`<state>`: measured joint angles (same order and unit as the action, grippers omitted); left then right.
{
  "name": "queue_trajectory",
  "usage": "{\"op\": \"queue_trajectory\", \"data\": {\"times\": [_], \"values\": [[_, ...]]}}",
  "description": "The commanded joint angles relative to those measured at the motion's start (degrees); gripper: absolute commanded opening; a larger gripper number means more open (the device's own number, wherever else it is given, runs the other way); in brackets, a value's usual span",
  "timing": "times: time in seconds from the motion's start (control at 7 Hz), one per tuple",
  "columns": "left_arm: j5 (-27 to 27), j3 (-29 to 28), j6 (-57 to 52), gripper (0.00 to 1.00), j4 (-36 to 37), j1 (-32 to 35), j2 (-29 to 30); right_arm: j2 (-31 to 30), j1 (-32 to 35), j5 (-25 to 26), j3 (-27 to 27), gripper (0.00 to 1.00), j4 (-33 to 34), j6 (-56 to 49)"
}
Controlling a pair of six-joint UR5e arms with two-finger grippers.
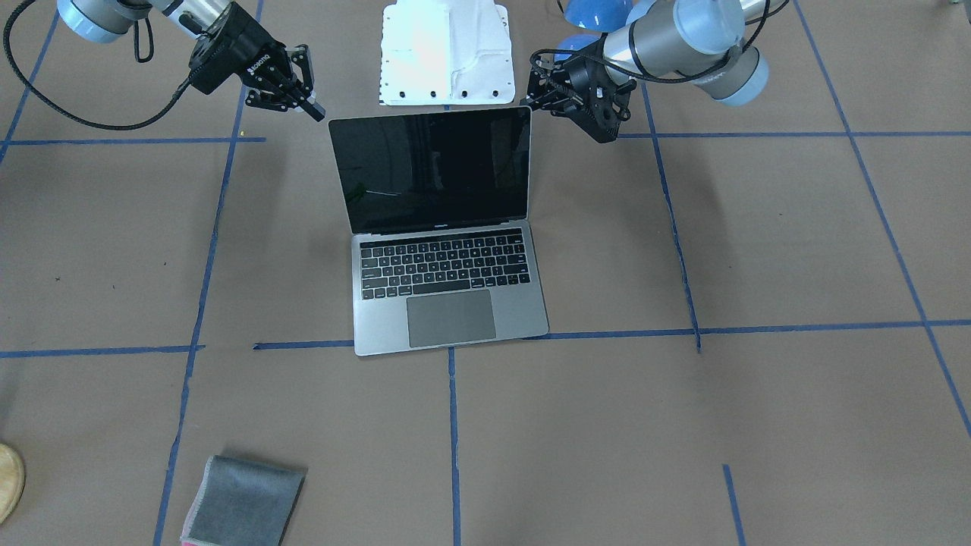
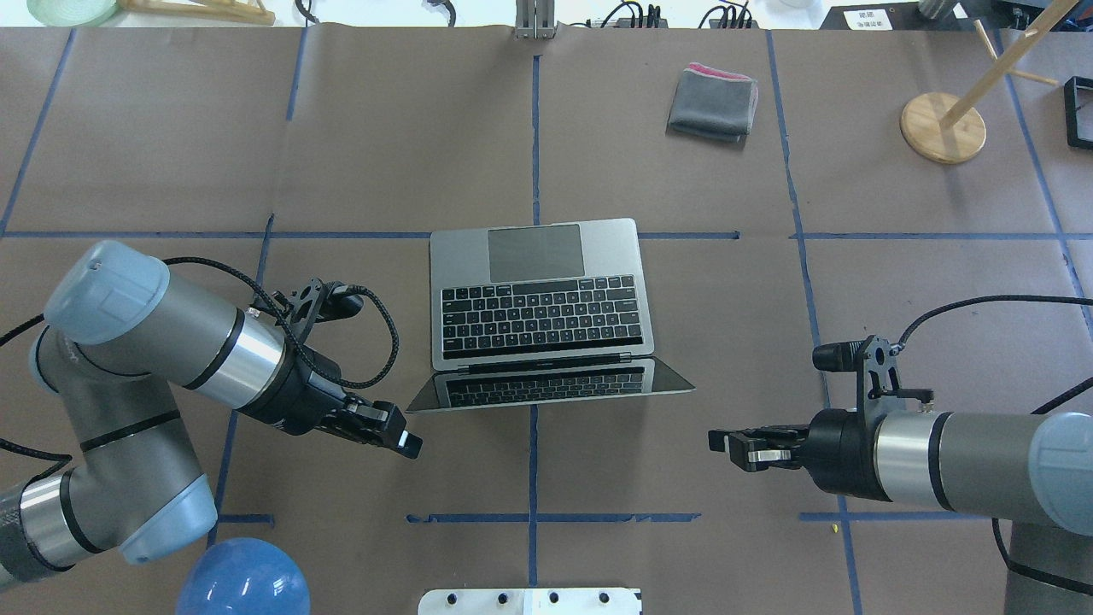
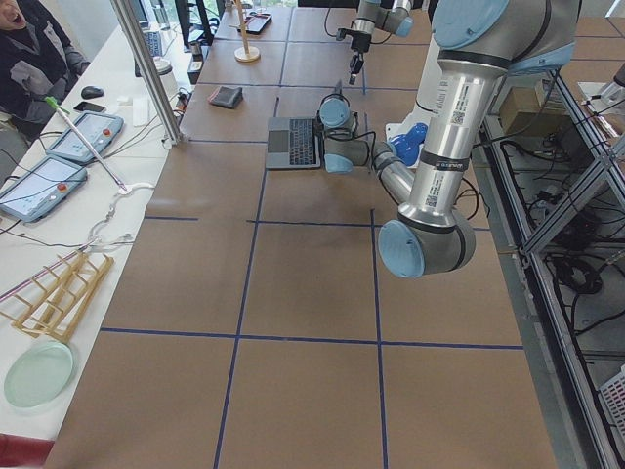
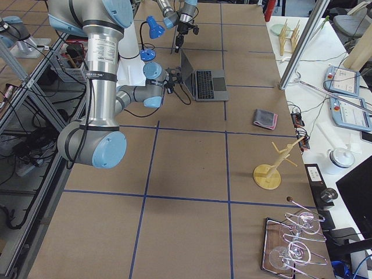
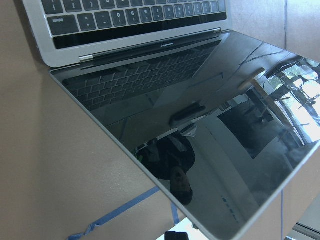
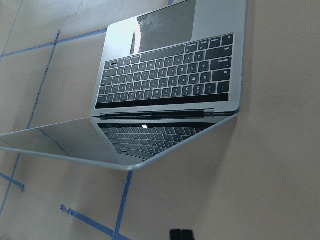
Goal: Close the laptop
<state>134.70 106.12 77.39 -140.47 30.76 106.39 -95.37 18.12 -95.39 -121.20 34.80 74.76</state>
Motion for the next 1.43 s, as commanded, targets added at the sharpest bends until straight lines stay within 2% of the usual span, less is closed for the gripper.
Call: {"op": "queue_trajectory", "data": {"times": [0.0, 0.29, 0.71, 1.29], "values": [[0.0, 1.3, 0.0, 0.02, -0.1, 0.1, 0.0, 0.8, 0.1, 0.3, 0.1, 0.0, 0.1, 0.0], [-0.1, 1.4, 0.0, 0.02, 0.0, 1.0, 0.0, 1.0, 2.4, 0.6, 0.2, 0.0, 0.4, 0.0], [-3.3, 1.3, 0.0, 0.02, 0.0, 1.1, 0.0, 6.6, 4.9, 0.6, 0.3, 0.0, 6.5, 0.0], [-4.3, 1.2, 0.0, 0.02, 0.0, 2.3, 0.1, 7.0, 5.5, 0.5, 0.3, 0.0, 7.0, 0.0]]}}
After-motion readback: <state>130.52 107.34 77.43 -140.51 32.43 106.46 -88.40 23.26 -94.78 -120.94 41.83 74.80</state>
